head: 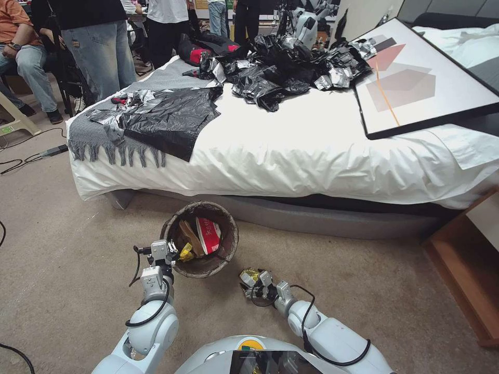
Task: Pick up the trash bin, then pick up the garbage from the floor and place it into the trash bin.
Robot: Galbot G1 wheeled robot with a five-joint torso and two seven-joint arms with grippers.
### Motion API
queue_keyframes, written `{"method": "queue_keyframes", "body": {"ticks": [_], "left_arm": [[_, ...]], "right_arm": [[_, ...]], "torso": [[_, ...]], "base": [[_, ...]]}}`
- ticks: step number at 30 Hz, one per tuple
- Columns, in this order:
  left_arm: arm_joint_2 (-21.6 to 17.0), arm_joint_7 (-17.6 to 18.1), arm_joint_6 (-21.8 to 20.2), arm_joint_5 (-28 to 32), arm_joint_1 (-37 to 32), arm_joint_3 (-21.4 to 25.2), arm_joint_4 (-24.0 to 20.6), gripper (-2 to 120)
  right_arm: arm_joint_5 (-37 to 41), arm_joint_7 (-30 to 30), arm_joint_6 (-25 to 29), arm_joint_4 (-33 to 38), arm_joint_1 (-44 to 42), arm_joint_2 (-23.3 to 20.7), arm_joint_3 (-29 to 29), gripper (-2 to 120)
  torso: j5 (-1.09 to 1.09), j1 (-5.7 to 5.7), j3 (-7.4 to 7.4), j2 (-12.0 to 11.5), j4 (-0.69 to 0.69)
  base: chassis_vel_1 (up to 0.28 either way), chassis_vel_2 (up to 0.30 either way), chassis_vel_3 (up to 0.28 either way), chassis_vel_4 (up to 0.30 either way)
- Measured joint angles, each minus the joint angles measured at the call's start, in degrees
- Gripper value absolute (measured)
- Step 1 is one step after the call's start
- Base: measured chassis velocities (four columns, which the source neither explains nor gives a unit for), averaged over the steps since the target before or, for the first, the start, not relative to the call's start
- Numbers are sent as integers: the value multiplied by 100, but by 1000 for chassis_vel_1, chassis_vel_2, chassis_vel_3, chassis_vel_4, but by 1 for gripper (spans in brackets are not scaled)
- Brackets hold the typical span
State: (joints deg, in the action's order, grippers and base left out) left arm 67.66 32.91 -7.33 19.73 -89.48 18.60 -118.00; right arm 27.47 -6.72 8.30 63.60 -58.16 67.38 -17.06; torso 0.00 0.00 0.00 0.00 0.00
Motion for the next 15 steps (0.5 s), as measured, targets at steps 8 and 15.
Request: {"method": "queue_keyframes", "body": {"ticks": [8, 15], "left_arm": [[-4, 3, 0, 0, 12, -1, -11, 0], [0, 5, 1, 0, 36, -51, -8, 0]], "right_arm": [[-4, -15, -4, -105, -4, -32, 70, 91], [-7, -8, -10, 12, -76, -143, 191, 60]], "torso": [[0, 0, 0, 0, 0], [0, 0, 0, 0, -1]], "base": [[0, 0, 0, 0], [0, 0, 0, 0]]}}
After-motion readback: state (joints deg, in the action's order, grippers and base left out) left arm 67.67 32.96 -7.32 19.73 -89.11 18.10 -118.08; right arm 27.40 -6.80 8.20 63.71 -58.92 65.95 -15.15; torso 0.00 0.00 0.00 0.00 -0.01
